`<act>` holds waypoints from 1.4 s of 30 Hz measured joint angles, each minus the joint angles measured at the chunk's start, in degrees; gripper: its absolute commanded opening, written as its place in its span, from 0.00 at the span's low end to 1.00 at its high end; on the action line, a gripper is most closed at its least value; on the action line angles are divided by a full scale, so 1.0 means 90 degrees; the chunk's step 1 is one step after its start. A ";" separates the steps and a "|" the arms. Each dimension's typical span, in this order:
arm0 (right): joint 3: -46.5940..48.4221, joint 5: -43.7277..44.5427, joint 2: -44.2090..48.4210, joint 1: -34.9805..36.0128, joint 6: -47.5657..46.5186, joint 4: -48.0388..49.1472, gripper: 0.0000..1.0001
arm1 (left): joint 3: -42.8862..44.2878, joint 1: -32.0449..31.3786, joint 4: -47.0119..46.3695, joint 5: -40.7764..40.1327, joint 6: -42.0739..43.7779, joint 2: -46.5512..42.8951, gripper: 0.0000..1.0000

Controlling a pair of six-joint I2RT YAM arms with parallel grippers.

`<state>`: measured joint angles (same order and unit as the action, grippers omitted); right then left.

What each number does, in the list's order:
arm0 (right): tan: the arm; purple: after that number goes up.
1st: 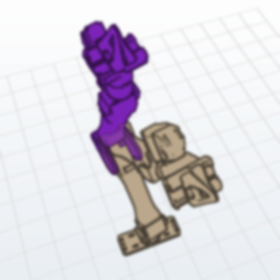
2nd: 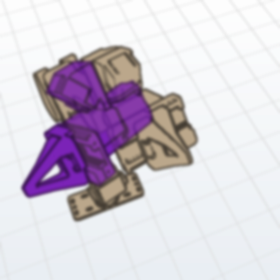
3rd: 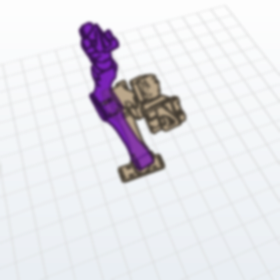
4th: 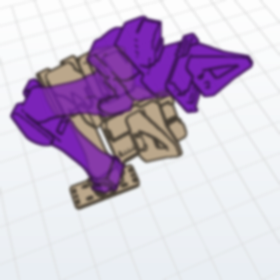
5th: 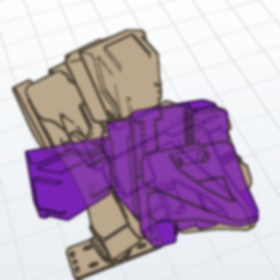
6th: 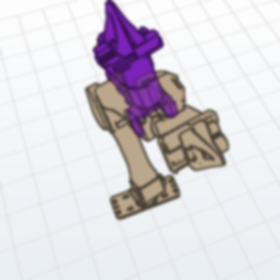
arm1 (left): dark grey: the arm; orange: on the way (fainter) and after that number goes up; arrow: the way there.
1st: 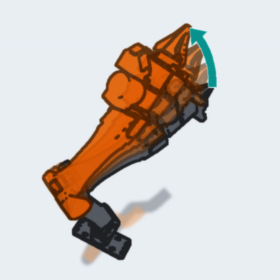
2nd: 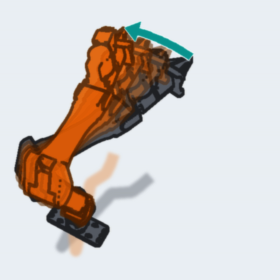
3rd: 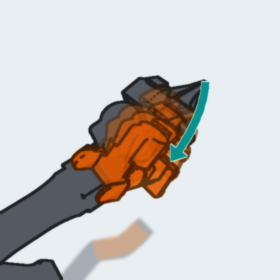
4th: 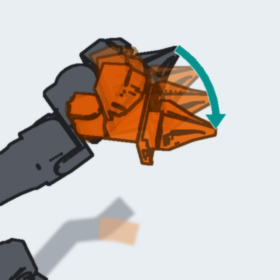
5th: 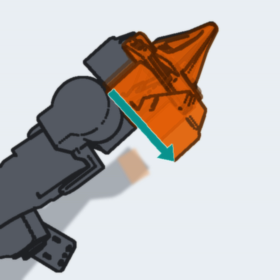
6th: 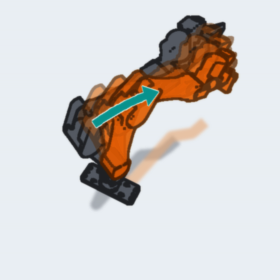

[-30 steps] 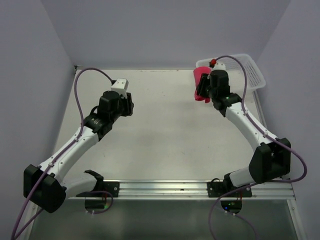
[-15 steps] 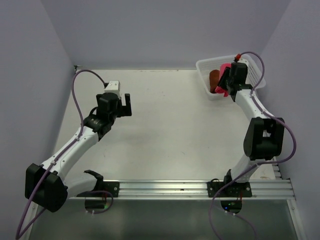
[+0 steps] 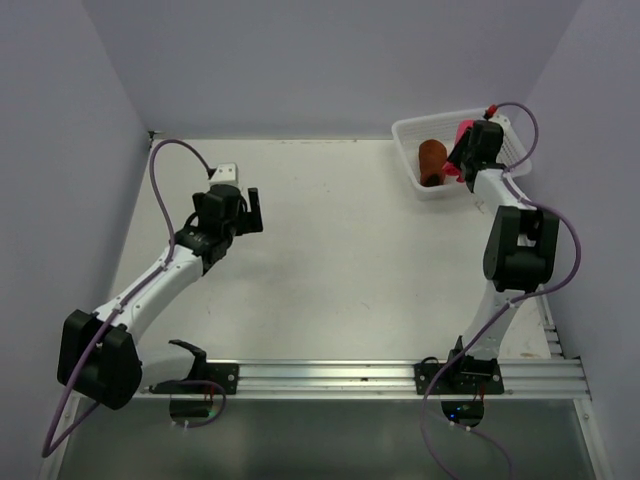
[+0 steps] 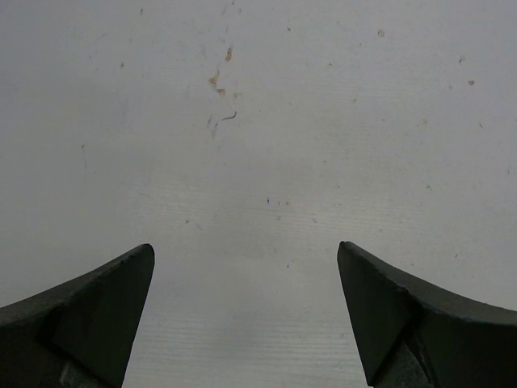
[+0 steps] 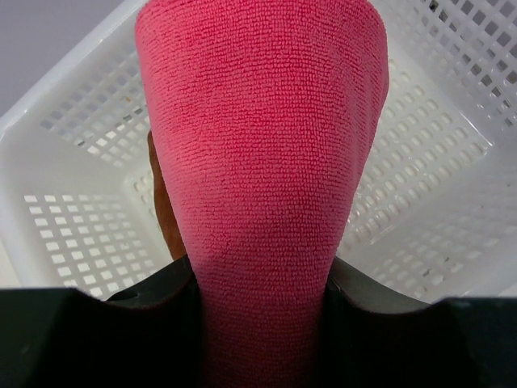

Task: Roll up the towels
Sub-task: Place the rolled towel into the container

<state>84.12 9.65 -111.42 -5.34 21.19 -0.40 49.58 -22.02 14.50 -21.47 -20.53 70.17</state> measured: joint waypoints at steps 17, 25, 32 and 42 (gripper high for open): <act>0.0746 0.0107 -0.1287 -0.0478 0.0323 0.0279 0.00 | 0.0000 0.0279 -0.0005 0.0219 -0.0131 0.0430 1.00; 0.1773 -0.0051 -0.2013 -0.0724 0.0590 -0.0602 0.39 | 0.0000 0.0296 0.0000 0.0454 -0.0131 0.0580 0.99; 0.2050 -0.0204 -0.2072 -0.0726 0.0619 -0.1054 0.70 | 0.0000 0.0350 -0.0002 0.0585 -0.0131 0.0590 1.00; 0.2297 -0.0282 -0.2072 -0.0699 0.0573 -0.1413 0.89 | 0.0000 0.0357 -0.0002 0.0736 -0.0131 0.0571 1.00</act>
<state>104.79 7.11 -130.06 -11.64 26.35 -13.13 49.58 -18.81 14.48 -14.85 -21.71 75.31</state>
